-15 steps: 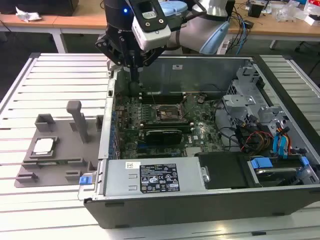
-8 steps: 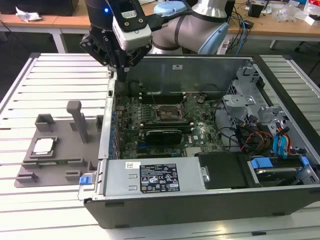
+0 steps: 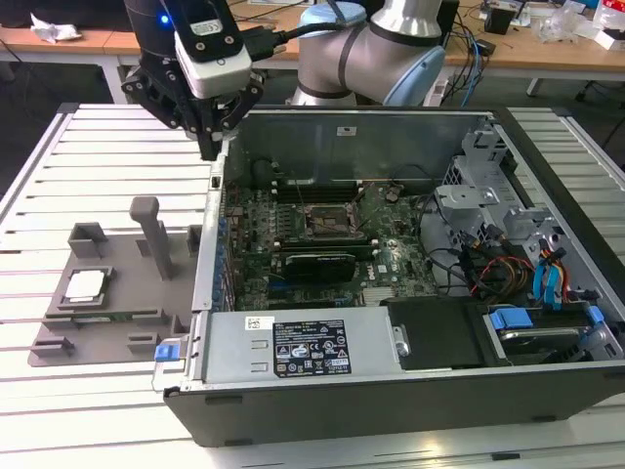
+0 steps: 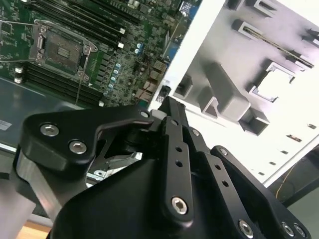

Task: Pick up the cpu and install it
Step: 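Reach for the cpu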

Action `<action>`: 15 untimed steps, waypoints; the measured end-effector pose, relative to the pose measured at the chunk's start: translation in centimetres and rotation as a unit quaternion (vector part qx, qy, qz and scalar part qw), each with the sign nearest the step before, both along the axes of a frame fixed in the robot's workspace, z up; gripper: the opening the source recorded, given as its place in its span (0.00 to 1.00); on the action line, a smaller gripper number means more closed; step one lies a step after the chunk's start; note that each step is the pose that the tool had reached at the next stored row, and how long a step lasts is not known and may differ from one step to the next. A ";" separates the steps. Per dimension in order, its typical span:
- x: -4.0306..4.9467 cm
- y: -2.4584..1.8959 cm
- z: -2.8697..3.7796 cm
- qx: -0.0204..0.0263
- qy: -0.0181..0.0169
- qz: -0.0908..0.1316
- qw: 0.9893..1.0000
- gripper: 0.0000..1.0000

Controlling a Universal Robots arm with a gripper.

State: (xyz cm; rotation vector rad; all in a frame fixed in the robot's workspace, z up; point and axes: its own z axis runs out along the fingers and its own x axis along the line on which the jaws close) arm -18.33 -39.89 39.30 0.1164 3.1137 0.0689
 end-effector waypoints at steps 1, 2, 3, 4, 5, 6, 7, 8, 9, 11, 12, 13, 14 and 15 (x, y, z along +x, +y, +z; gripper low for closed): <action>-0.32 0.00 0.00 0.000 0.000 0.000 1.000 0.11; -0.92 0.00 0.00 0.000 0.000 0.000 1.000 0.11; -1.26 0.00 0.00 0.000 0.000 0.000 1.000 0.11; -1.51 0.00 0.00 0.000 0.000 0.000 1.000 0.11; -1.82 0.00 0.00 0.000 0.000 0.000 1.000 0.11; -2.13 0.00 0.00 0.000 0.000 0.000 1.000 0.11; -2.29 0.00 0.00 0.000 0.000 0.000 1.000 0.11; -2.41 0.00 0.00 0.000 0.000 0.000 1.000 0.11; -2.61 0.00 0.00 0.000 0.000 0.000 1.000 0.11; -3.21 0.00 -0.01 0.000 0.000 0.000 1.000 0.11; -3.59 0.00 -0.01 0.000 0.000 0.000 1.000 0.11; -3.74 0.00 0.00 0.000 0.000 0.000 1.000 0.11; -3.91 0.00 0.00 0.000 0.000 0.000 1.000 0.11; -4.22 0.00 0.00 0.000 0.000 0.000 1.000 0.11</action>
